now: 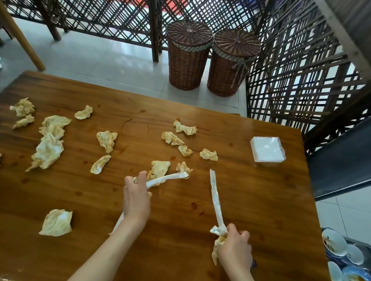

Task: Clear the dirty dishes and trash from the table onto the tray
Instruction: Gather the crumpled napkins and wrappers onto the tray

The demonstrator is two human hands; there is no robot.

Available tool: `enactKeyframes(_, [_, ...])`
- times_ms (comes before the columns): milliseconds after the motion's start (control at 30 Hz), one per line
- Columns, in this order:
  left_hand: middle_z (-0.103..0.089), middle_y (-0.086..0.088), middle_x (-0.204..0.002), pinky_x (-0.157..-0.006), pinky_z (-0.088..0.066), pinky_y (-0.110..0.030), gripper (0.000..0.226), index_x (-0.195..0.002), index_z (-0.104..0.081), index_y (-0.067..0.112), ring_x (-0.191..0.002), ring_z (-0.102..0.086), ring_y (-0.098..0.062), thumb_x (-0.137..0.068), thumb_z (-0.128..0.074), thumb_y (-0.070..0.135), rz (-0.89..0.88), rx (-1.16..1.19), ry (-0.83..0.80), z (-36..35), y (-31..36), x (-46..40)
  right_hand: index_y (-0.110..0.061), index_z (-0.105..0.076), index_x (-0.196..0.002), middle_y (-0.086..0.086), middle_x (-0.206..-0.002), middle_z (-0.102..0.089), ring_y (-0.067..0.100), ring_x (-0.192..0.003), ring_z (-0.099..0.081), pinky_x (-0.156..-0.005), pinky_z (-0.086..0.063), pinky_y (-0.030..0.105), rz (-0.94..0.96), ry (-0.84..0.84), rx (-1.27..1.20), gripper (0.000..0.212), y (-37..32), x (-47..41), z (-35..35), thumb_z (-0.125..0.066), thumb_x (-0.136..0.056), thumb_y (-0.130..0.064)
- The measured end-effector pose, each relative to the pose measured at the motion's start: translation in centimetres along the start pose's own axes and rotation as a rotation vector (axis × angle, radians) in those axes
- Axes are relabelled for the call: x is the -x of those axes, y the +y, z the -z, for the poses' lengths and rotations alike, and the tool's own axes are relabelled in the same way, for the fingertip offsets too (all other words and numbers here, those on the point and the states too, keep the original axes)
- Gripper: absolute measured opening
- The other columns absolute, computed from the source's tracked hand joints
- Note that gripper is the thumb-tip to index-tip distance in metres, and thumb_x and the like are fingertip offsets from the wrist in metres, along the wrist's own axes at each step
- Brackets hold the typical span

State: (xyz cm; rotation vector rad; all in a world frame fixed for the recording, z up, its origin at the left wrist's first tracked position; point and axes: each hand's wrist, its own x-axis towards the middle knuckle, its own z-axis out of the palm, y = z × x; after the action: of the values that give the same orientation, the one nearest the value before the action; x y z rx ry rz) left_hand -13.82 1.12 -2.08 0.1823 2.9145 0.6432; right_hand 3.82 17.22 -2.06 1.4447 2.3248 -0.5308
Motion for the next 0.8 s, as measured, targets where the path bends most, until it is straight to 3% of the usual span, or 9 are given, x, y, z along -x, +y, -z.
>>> enactKeyframes(100, [-0.039,-0.011,-0.112,-0.067,-0.036,-0.023,0.045,-0.129,-0.041,0.019,-0.087,-0.041,-0.018,-0.089,-0.053,0.003,-0.036,0.016,-0.019,-1.1,2.2,-1.0,-0.029,-0.046,-0.119,-0.005,-0.106,-0.055,0.010,-0.080,-0.056,-0.065,-0.053,0.020,0.077,-0.011,-0.027,0.041,0.1,-0.4,-0.6,-0.066,-0.084,-0.026])
enactKeyframes(233, [-0.041,-0.011,-0.111,-0.070,-0.039,-0.024,0.028,-0.119,-0.046,0.017,-0.090,-0.044,-0.020,-0.092,-0.053,0.016,-0.077,0.067,-0.026,-2.2,4.4,-2.2,-0.030,-0.048,-0.101,-0.010,-0.095,-0.062,0.007,-0.073,-0.058,-0.062,-0.056,0.020,0.147,-0.041,-0.082,0.029,0.2,-1.1,-0.8,-0.069,-0.083,-0.020])
enactKeyframes(433, [-0.041,-0.012,-0.113,-0.074,-0.042,-0.026,0.037,-0.125,-0.044,0.019,-0.094,-0.045,-0.021,-0.090,-0.057,0.020,-0.061,0.055,-0.012,-3.7,4.7,-4.1,-0.029,-0.048,-0.088,-0.015,-0.083,-0.057,0.007,-0.070,-0.061,-0.057,-0.055,0.019,0.184,-0.016,-0.315,0.028,-0.1,-2.0,0.2,-0.069,-0.080,-0.012])
enactKeyframes(567, [-0.042,-0.015,-0.116,-0.083,-0.045,-0.033,0.047,-0.129,-0.039,0.020,-0.102,-0.045,-0.027,-0.089,-0.060,0.032,-0.003,0.009,-0.052,-4.3,4.0,-5.2,-0.025,-0.052,-0.093,-0.011,-0.085,-0.060,0.008,-0.071,-0.059,-0.055,-0.051,0.016,0.231,0.043,-0.409,0.026,-1.4,-3.0,1.5,-0.069,-0.080,-0.011])
enactKeyframes(667, [-0.043,-0.014,-0.117,-0.086,-0.046,-0.035,0.044,-0.132,-0.037,0.020,-0.106,-0.044,-0.028,-0.091,-0.056,0.023,0.011,-0.044,-0.097,-4.8,3.4,-5.6,-0.025,-0.053,-0.095,-0.010,-0.085,-0.060,0.007,-0.071,-0.058,-0.054,-0.048,0.013,0.244,0.093,-0.476,0.027,-2.4,-3.8,2.2,-0.068,-0.080,-0.008])
enactKeyframes(800, [-0.053,-0.013,-0.109,-0.080,-0.046,-0.034,0.037,-0.127,-0.041,0.018,-0.098,-0.046,-0.024,-0.092,-0.050,0.009,0.003,-0.026,-0.024,-4.4,2.9,-6.2,-0.024,-0.054,-0.096,-0.009,-0.086,-0.060,0.008,-0.072,-0.059,-0.054,-0.050,0.016,0.241,0.135,-0.542,0.027,-3.3,-4.7,2.4,-0.068,-0.080,-0.007])
